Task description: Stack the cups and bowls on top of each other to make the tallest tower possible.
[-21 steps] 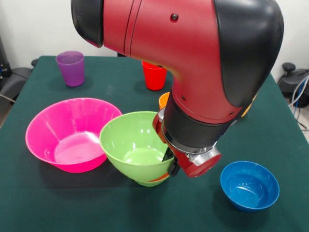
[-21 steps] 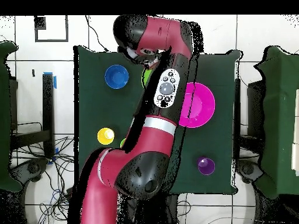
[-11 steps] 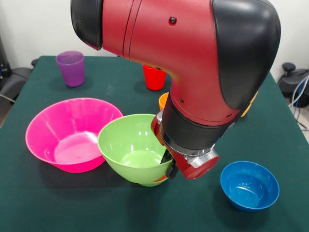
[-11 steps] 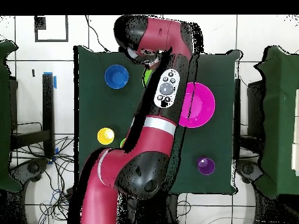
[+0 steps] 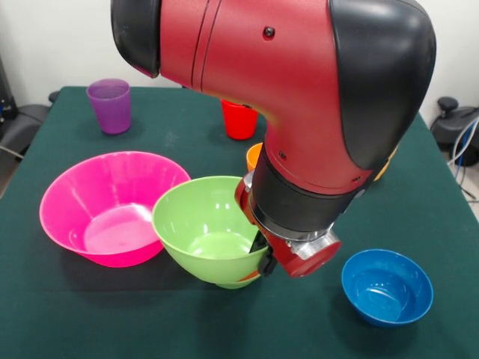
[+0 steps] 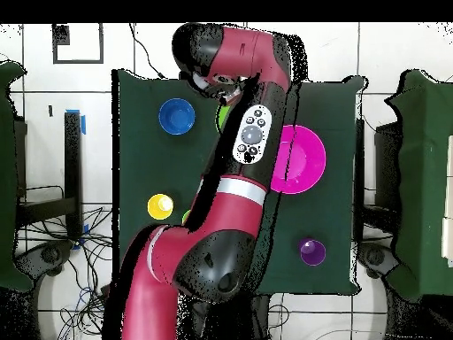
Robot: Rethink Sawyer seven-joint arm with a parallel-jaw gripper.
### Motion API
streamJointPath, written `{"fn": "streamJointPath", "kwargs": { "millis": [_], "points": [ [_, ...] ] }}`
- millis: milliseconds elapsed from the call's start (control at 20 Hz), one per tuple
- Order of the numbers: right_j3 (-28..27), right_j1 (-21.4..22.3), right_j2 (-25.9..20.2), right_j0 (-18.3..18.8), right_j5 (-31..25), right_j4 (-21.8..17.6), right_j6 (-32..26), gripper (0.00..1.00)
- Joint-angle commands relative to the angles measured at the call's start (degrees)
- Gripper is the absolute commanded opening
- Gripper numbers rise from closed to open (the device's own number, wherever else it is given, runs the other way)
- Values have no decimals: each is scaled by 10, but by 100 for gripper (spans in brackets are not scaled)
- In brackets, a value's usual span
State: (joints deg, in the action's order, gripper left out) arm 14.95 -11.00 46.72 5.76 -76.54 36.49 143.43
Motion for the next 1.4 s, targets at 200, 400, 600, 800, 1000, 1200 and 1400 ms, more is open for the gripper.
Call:
{"fn": "streamJointPath", "kwargs": {
  "millis": [200,400,600,800,1000,1200,1400],
  "points": [
    [48,7,-37,-11,-20,-31,-16,0],
    [49,7,-38,-11,-22,-30,-17,0],
    [50,6,-42,-10,-21,-29,-22,0],
    [50,7,-40,-10,-27,-30,-23,0],
    [50,7,-40,-11,-27,-29,-21,0],
    [58,15,-42,-15,-36,-28,-18,0],
    [57,29,-39,-14,-66,-23,-20,0]
  ]
}}
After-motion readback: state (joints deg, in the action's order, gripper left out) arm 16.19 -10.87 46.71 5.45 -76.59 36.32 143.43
